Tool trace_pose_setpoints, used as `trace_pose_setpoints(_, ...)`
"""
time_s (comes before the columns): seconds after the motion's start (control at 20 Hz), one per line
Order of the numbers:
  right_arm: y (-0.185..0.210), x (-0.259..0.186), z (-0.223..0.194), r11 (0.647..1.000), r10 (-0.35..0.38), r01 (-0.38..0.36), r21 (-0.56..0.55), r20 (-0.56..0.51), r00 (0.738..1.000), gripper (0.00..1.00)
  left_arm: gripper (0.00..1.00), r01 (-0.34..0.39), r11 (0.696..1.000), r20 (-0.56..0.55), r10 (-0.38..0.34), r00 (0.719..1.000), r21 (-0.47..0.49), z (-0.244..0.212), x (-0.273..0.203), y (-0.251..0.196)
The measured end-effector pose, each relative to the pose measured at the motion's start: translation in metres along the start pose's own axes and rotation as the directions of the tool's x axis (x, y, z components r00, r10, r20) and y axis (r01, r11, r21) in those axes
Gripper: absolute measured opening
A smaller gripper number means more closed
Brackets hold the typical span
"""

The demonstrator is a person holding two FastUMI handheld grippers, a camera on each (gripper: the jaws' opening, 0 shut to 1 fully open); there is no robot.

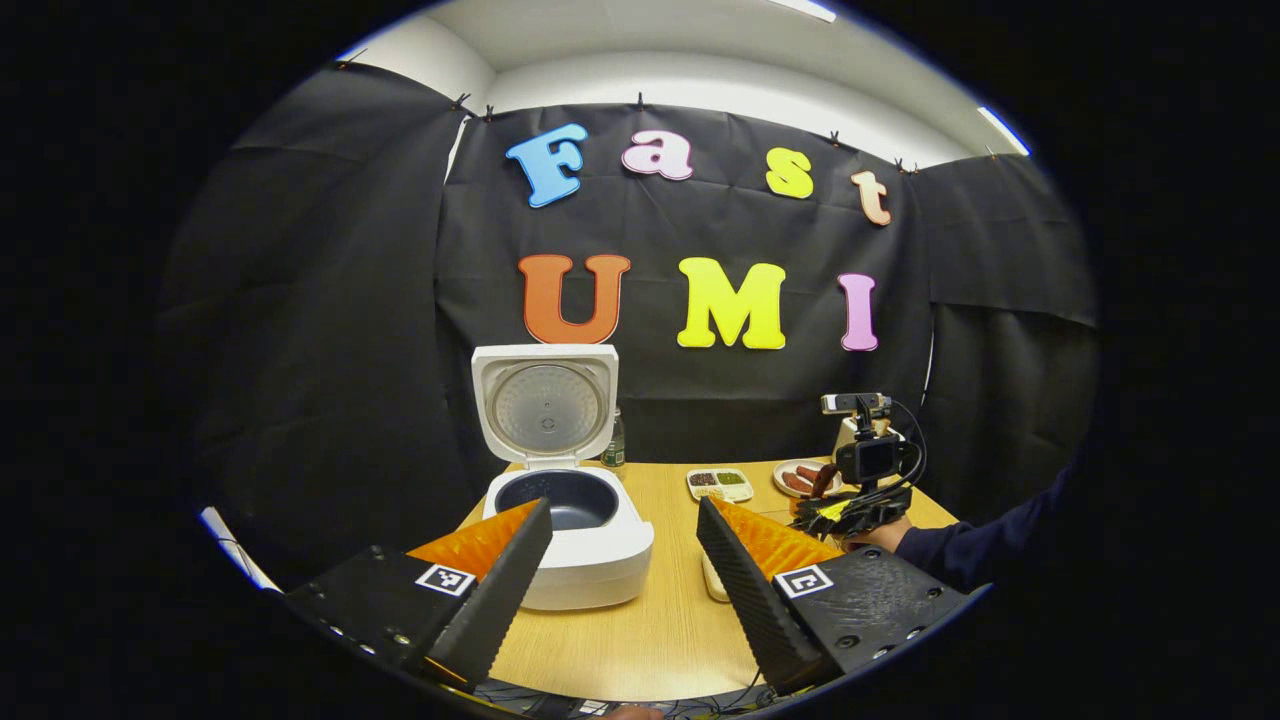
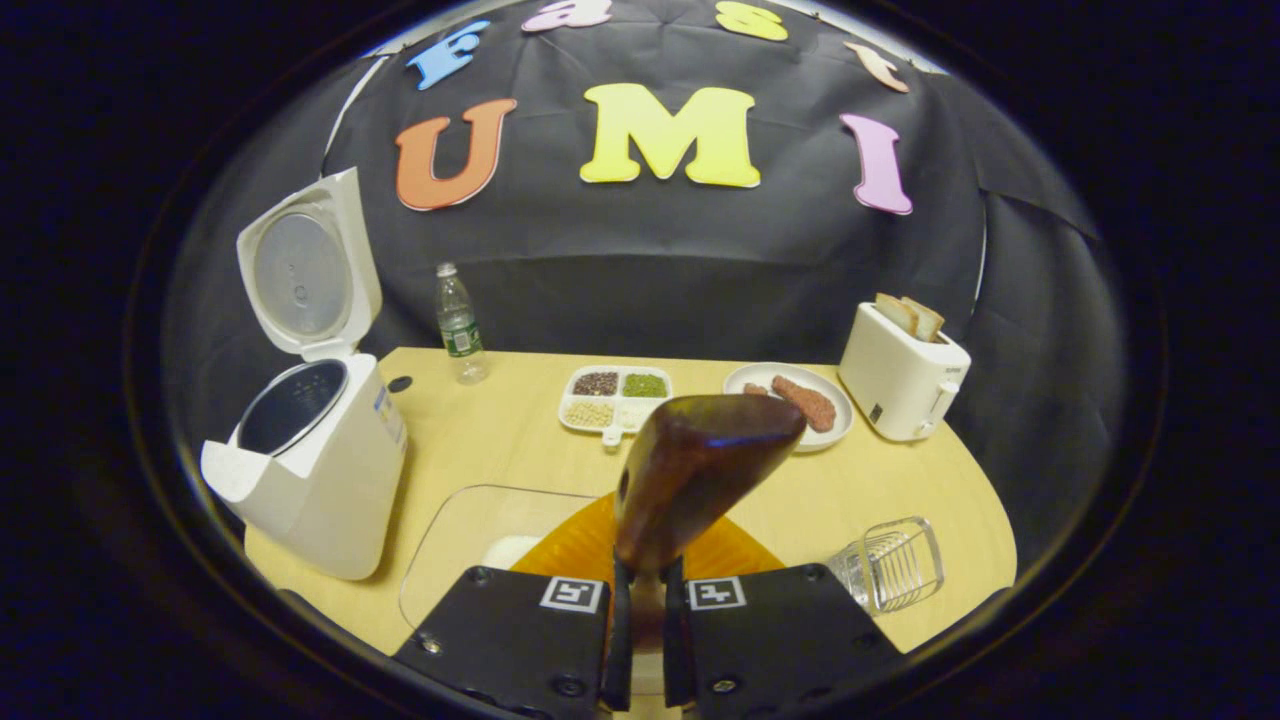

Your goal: Close the left gripper, press the button to open the rice cooker; take a wooden spoon from the chopstick holder with the right hand, scoop a spoonful of rice and pour it into the rice cooker, then put the wooden spoon back into the chopstick holder.

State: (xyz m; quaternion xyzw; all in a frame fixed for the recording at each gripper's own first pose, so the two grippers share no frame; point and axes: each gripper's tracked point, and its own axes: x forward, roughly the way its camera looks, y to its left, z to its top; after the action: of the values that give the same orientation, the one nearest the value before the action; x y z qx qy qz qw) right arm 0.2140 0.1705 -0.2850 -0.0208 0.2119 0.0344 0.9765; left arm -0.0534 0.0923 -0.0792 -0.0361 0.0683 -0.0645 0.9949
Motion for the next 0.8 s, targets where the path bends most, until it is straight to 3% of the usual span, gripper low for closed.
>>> trace_pose_setpoints(0.1, -0.001, 0.008, -0.015, 0.999, -0.026, 0.027, 0.022, -0.036, 0.999, 0.18, 0.94, 0.000, 1.000, -0.006, -0.001, 1.000, -0.011, -0.002, 0.002, 0.002)
trace_pose_setpoints(0.4, 0.021, 0.012, -0.034, 0.974, 0.060, -0.032, 0.226, -0.118, 0.991, 0.18, 0.93, 0.000, 1.000, -0.009, -0.001, 1.000, -0.027, -0.004, 0.009, 0.002)
trace_pose_setpoints(0.6, 0.029, 0.014, -0.043, 0.958, 0.106, -0.063, 0.280, -0.141, 0.984, 0.18, 0.94, -0.009, 0.999, -0.024, 0.008, 1.000, -0.034, -0.009, 0.013, 0.001)
trace_pose_setpoints(0.7, 0.027, 0.017, -0.043, 0.935, 0.142, -0.085, 0.345, -0.141, 0.980, 0.18, 0.94, -0.013, 0.999, -0.033, 0.013, 0.999, -0.029, -0.011, 0.013, -0.001)
trace_pose_setpoints(0.8, 0.021, 0.019, -0.045, 0.879, 0.203, -0.116, 0.462, -0.143, 0.969, 0.18, 0.94, -0.018, 1.000, -0.037, 0.018, 0.999, -0.020, -0.009, 0.013, -0.001)
